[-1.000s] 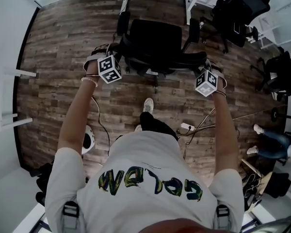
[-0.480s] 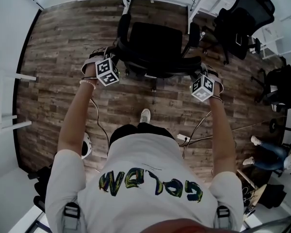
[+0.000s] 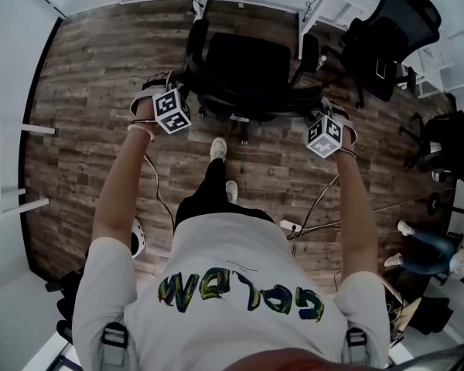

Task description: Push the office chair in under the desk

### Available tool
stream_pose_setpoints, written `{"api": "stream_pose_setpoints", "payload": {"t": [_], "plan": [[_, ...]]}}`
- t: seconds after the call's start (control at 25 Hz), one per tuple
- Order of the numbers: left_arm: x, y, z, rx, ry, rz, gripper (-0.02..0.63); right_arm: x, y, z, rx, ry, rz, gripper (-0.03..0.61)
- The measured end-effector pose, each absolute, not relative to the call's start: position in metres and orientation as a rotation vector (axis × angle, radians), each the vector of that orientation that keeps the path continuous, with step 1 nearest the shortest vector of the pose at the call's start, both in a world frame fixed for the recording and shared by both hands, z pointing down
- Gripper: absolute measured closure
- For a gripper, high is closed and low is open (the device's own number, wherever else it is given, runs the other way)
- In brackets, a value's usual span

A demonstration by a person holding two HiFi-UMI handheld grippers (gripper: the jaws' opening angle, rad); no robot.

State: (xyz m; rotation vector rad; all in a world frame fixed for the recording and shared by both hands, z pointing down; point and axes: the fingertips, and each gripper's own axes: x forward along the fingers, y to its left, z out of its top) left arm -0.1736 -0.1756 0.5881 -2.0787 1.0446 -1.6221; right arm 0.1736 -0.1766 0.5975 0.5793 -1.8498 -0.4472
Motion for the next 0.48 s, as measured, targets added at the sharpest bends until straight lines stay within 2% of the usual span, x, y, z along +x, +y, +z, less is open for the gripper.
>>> {"api": "stream_pose_setpoints", "payload": {"t": [0.48], "plan": [[-0.177, -0.259, 0.584, -2.102, 1.042, -1.567, 0.451, 0.169, -0.257, 0.596, 0.59, -1.861, -0.435, 0.393]]}}
